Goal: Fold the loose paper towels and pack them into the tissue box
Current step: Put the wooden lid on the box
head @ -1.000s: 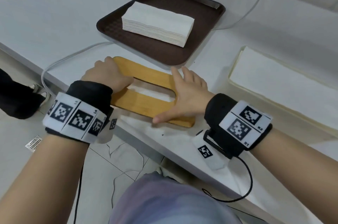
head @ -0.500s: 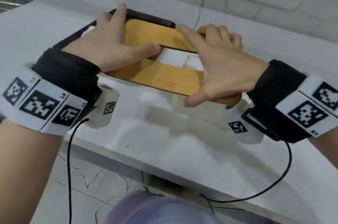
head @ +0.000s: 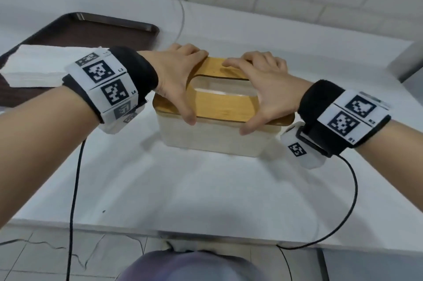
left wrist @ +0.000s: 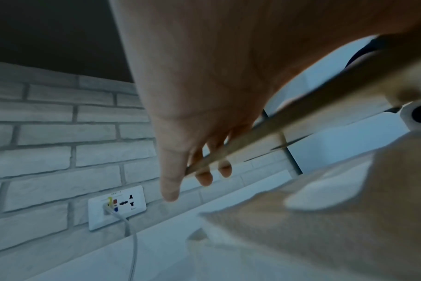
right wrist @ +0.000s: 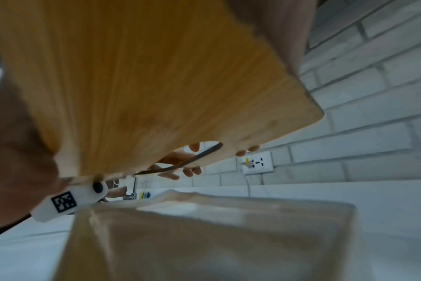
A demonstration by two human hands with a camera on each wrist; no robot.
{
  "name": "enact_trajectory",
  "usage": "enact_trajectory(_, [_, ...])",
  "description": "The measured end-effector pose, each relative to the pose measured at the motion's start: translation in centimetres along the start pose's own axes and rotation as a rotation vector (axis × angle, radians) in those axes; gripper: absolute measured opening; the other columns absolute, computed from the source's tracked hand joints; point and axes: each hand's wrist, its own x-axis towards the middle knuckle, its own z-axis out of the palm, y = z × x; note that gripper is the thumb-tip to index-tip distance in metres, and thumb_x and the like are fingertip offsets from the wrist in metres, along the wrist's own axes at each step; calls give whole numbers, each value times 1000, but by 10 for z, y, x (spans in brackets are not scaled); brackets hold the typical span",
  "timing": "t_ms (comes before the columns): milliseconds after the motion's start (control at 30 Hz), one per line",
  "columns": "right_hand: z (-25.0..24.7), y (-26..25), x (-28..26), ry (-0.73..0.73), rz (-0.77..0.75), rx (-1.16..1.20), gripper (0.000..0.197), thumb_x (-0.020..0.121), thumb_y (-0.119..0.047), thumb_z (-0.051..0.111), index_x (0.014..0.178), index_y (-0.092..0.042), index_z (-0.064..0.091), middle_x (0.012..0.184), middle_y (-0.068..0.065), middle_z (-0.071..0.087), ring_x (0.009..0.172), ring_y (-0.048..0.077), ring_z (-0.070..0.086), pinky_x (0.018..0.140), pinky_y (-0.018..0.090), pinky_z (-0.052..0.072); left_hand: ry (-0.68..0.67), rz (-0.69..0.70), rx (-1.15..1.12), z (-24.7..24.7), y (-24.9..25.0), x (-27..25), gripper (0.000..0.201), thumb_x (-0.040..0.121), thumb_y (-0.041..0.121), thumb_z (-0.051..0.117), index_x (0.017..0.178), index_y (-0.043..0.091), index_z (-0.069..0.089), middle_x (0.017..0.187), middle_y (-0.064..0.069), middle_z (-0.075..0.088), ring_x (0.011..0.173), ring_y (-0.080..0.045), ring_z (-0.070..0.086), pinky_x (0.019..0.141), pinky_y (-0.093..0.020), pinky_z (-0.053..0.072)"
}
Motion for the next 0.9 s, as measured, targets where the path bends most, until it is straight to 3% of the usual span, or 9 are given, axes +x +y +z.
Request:
enact_trajectory(167, [14,12,9,-149,-7,90,118,35,-76,71,136,-39,22,143,0,17,134,20,12,110,35,8,-74,8,-10,11,-2,15,144,27,67,76,147,26,7,146,8,19,137,-16,15,111,-46,28])
enact_trajectory(200, [14,13,10,-162,-2,122,108,42,-76,70,134,-40,27,145,-1,17,135,20,12,111,35,7,-83,10,-18,14,-3,16,147,22,70,70,147,27,6,146,9,18,137,-15,14,112,-45,28])
enact_trajectory(300, [9,13,15,-1,-83,208,42,81,-55,55,119,-37,54,134,-2,33,122,16,24,104,30,14,-83,21,-35,19,-5,18,149,16,73,58,147,26,6,147,9,18,136,-15,14,113,-40,25])
enact_trajectory(367, [8,12,23,62,-190,76,24,92,-39,50,110,-31,64,122,-2,41,108,15,27,95,28,18,-80,17,-44,20,-7,19,149,16,71,61,148,25,7,148,9,18,137,-15,14,114,-38,24])
enact_trajectory(433, [11,11,32,45,-257,-121,24,94,-32,48,110,-28,66,114,-2,41,110,20,29,87,28,17,-72,8,-51,19,-9,21,150,16,72,61,148,24,8,149,9,18,138,-15,15,114,-36,24])
enact_trajectory(533, [11,12,41,34,-273,-212,26,94,-33,47,110,-25,66,101,-6,37,111,20,32,89,32,21,-76,1,-60,19,-12,23,151,14,74,55,148,24,8,150,9,18,138,-14,15,113,-35,21])
enact_trajectory(767, [18,19,54,-31,-257,-80,23,92,-27,53,108,-21,68,75,-16,32,102,13,37,88,30,24,-98,-1,-57,12,-14,30,153,12,79,59,147,24,13,147,10,25,136,-14,20,114,-38,24])
enact_trajectory(900, [23,23,60,-17,-242,21,19,89,-24,58,103,-18,70,72,-17,30,93,8,32,85,25,22,-101,-2,-70,16,-15,30,155,11,81,58,148,25,10,149,12,20,137,-13,18,114,-34,20])
